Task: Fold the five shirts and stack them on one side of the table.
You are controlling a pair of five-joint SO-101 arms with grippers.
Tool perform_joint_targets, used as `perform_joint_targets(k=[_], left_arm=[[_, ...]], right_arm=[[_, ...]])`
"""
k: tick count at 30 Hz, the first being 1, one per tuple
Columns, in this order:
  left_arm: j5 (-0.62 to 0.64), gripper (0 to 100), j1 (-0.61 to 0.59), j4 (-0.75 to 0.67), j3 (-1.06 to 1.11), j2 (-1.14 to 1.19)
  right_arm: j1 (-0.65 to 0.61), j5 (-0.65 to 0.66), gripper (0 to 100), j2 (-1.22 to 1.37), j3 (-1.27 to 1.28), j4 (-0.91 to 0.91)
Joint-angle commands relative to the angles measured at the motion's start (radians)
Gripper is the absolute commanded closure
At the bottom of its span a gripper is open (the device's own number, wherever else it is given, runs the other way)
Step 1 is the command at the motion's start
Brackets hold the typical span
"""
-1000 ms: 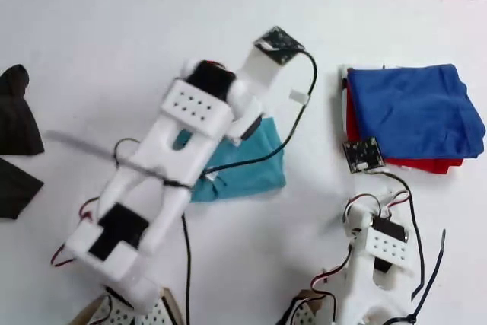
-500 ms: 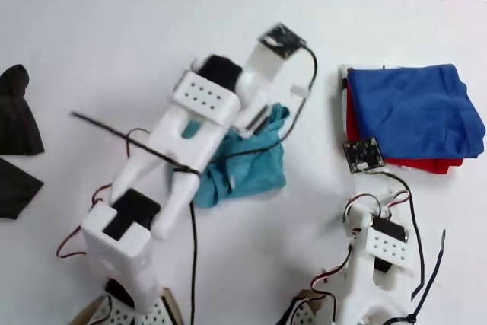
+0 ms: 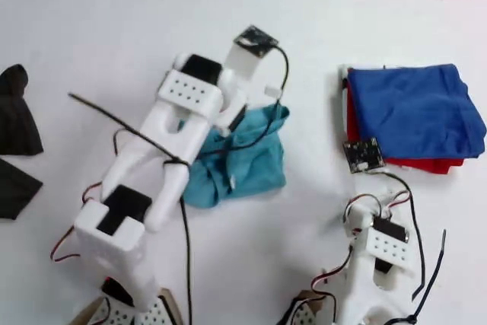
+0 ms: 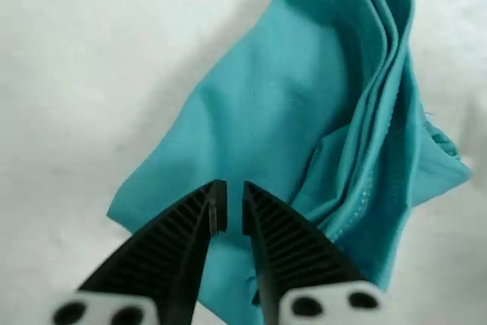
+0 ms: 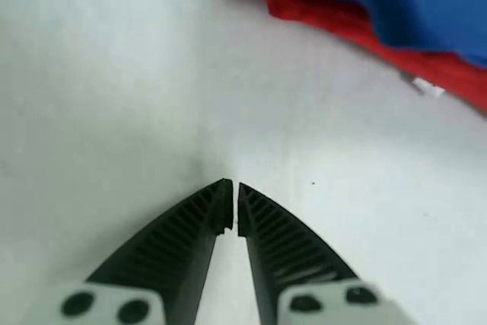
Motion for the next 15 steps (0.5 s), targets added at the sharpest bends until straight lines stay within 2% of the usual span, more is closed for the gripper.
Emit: perform_joint_targets(k=[1,15], left_arm=[[0.003,94,0.009,-0.043,0.031,-0.008],[0.005,94,0.216,0.086,0.054,-0.118]], right_arm=[[0.008,-0.006,97.8,-0.027,-0.003,-0.016],[0.008,-0.006,97.8,-0.027,-0.003,-0.019]])
